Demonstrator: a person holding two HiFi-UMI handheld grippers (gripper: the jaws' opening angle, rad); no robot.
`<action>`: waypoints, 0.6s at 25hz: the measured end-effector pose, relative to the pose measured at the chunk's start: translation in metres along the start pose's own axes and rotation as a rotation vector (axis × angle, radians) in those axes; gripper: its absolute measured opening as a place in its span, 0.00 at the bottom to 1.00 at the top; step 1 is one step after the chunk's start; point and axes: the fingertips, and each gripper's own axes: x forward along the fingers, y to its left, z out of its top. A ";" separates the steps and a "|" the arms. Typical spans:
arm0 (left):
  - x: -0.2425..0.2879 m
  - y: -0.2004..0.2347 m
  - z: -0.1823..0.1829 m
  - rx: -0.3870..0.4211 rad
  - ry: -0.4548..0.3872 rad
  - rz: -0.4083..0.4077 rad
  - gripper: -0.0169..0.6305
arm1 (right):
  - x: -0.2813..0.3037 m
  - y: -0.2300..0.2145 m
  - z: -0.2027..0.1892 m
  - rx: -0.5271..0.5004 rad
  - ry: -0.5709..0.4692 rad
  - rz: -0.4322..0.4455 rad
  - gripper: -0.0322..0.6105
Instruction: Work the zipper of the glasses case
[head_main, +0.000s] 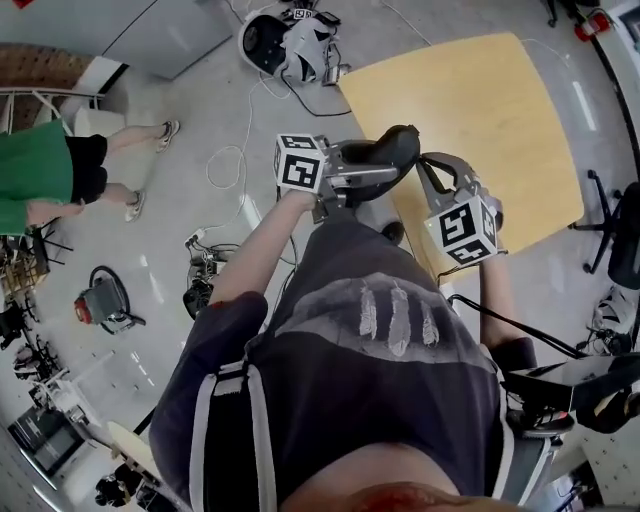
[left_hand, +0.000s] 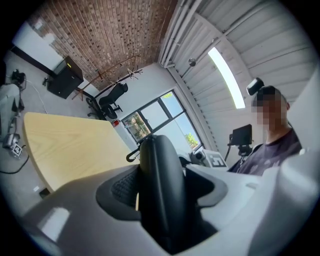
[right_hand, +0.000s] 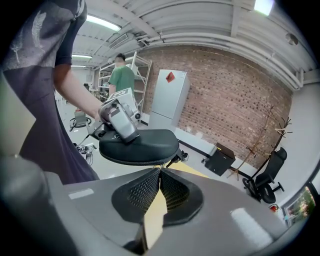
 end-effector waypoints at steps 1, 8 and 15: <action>-0.004 0.000 0.001 -0.002 -0.014 0.005 0.45 | 0.001 0.002 0.003 0.000 -0.002 0.004 0.06; -0.037 0.000 0.013 -0.001 -0.097 0.057 0.45 | 0.020 0.012 0.034 -0.057 -0.035 0.016 0.06; -0.024 -0.004 0.007 -0.019 -0.139 0.058 0.45 | 0.007 0.013 0.024 -0.061 -0.008 -0.013 0.06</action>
